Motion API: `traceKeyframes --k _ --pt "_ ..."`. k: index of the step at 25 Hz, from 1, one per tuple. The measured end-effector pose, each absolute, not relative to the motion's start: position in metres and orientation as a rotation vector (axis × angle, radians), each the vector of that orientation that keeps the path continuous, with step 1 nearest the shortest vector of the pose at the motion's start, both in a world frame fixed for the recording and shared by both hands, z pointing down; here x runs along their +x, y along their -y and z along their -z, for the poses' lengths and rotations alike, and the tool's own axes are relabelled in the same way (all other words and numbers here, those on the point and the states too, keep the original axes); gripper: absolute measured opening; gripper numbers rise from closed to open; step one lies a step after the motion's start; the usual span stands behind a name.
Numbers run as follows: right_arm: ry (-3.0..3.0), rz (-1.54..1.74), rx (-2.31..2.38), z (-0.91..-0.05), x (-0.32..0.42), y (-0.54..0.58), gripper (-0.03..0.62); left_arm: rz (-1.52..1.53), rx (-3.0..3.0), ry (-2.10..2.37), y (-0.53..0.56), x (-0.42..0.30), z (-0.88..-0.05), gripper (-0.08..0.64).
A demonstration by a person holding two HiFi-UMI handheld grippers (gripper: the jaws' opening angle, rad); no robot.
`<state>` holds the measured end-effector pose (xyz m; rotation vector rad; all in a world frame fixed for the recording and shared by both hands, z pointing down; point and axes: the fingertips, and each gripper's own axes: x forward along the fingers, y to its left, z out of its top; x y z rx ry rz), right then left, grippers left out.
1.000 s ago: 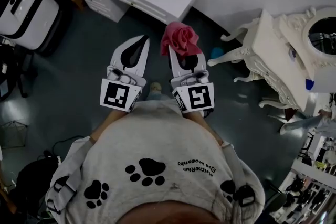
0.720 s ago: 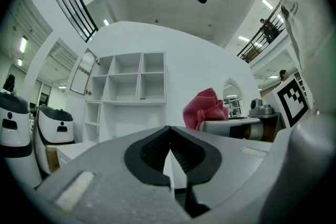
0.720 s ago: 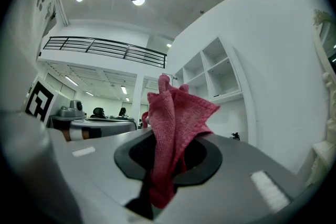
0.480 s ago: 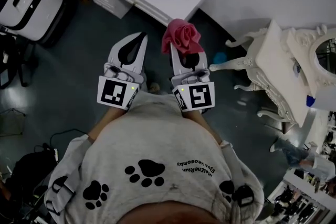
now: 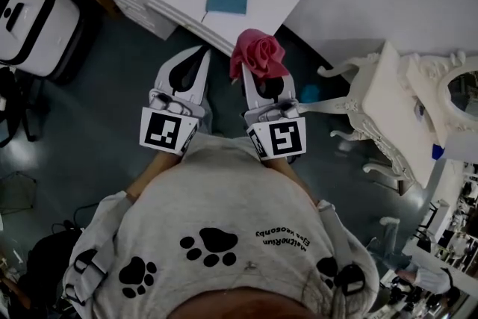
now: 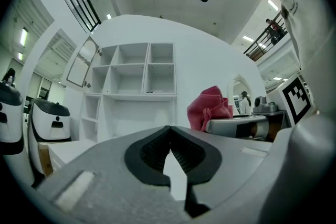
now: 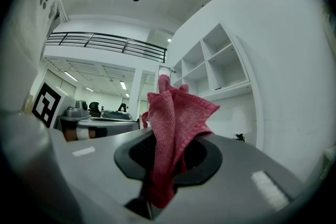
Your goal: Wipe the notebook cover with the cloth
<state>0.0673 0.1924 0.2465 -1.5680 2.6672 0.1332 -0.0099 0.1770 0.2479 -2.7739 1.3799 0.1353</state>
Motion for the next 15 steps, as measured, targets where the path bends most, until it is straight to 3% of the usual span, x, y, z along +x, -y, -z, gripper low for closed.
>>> traceKeyframes --k 15 --pt "-2.624 -0.136 -1.684 -0.244 0.042 -0.032 0.064 -0.091 -2.869 -1.242 -0.012 -0.027 -0.253 -0.009"
